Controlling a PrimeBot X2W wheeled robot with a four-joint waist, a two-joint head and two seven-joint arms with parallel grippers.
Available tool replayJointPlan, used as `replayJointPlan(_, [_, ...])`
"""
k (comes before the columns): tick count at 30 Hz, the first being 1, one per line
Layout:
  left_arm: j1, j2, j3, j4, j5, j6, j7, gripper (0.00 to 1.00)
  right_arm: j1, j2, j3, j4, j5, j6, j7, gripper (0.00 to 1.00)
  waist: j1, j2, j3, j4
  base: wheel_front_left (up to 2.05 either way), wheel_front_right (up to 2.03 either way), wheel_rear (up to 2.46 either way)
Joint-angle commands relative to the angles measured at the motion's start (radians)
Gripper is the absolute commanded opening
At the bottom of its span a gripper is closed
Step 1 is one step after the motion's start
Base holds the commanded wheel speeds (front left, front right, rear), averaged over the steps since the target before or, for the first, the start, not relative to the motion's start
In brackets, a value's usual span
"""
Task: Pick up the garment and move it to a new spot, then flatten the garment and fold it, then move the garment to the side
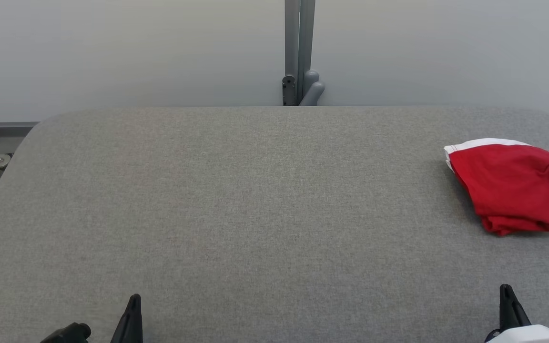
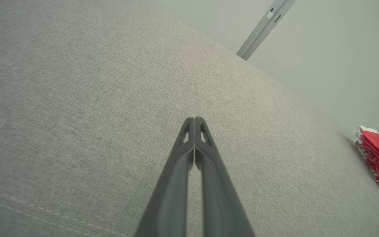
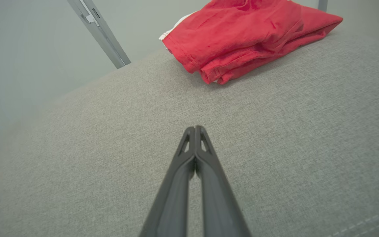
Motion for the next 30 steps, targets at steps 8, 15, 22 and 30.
replayJointPlan(8, [-0.058,-0.003,0.035,-0.031,-0.151,-0.001,0.041,0.00,-0.054,-0.015,0.021,-0.026,0.192,0.000,0.041,0.00,0.0000,0.0000,0.006,-0.009,0.00,0.00,0.00])
replayJointPlan(15, [-0.075,-0.006,0.053,-0.041,-0.241,-0.001,0.066,0.00,-0.075,-0.017,0.033,-0.032,0.305,-0.001,0.067,0.00,0.0000,0.0000,0.010,-0.016,0.00,0.00,0.00])
replayJointPlan(22, [-0.091,-0.010,0.070,-0.049,-0.324,-0.001,0.091,0.00,-0.094,-0.019,0.045,-0.036,0.410,-0.001,0.091,0.00,0.0000,0.0000,0.014,-0.023,0.00,0.00,0.00])
replayJointPlan(30, [-0.106,-0.013,0.086,-0.057,-0.402,-0.001,0.114,0.00,-0.111,-0.021,0.055,-0.040,0.508,-0.001,0.113,0.00,0.0000,0.0000,0.018,-0.029,0.00,0.00,0.00])
